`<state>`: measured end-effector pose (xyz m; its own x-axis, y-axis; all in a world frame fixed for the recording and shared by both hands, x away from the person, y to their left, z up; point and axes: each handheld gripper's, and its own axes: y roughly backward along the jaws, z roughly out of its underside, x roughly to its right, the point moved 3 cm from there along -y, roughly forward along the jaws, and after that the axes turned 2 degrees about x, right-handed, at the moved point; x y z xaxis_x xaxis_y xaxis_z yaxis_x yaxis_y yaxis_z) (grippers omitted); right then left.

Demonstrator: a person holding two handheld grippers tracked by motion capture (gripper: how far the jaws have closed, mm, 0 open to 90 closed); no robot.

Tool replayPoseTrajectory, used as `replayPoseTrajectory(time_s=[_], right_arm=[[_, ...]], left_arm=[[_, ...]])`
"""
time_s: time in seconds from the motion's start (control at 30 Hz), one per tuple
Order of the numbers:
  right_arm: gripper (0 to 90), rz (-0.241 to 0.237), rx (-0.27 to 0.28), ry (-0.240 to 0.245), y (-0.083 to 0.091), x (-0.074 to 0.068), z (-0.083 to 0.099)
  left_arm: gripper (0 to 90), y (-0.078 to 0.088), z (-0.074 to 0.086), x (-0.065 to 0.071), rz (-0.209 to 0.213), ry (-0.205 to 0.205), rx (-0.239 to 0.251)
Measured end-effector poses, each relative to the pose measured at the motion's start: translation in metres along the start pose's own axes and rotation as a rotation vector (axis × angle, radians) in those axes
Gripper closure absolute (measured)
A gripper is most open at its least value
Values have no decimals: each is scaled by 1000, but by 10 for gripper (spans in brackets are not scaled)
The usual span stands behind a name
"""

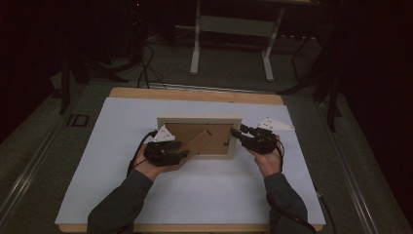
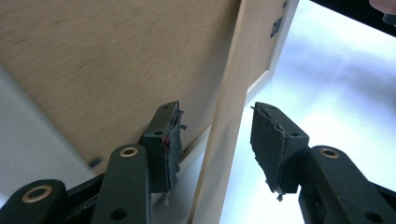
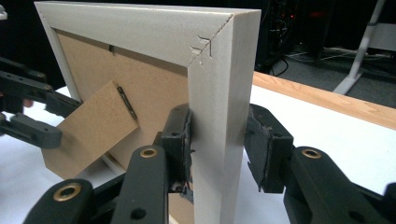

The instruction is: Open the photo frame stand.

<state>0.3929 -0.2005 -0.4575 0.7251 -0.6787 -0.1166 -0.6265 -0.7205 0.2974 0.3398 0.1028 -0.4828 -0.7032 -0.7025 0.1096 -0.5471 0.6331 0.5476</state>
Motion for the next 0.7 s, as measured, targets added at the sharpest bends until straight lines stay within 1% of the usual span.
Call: replayPoseTrajectory(time_s=[0.03,0.07,0.13,0.43,0.67,0.7], right_arm=[[621,-2,0,1,0,0,0],[621,-2,0,1,0,0,0],[620,-2,-1,2,1,-1,0],[619,-2,0,1,2,-2,1],[618,-4,2,-1,3,-3,2],[618,-4,2,0,4,-3,2]], left_arm=[[539,2,1,-1,-10,0,2],[539,2,1,-1,-10,0,2],[548,10,4,-5,-43,9,2],[547,29,8,-13,-90,42,35],[570,42,6,-22,-128,88,83],[575,44,5,-24,-127,104,96]])
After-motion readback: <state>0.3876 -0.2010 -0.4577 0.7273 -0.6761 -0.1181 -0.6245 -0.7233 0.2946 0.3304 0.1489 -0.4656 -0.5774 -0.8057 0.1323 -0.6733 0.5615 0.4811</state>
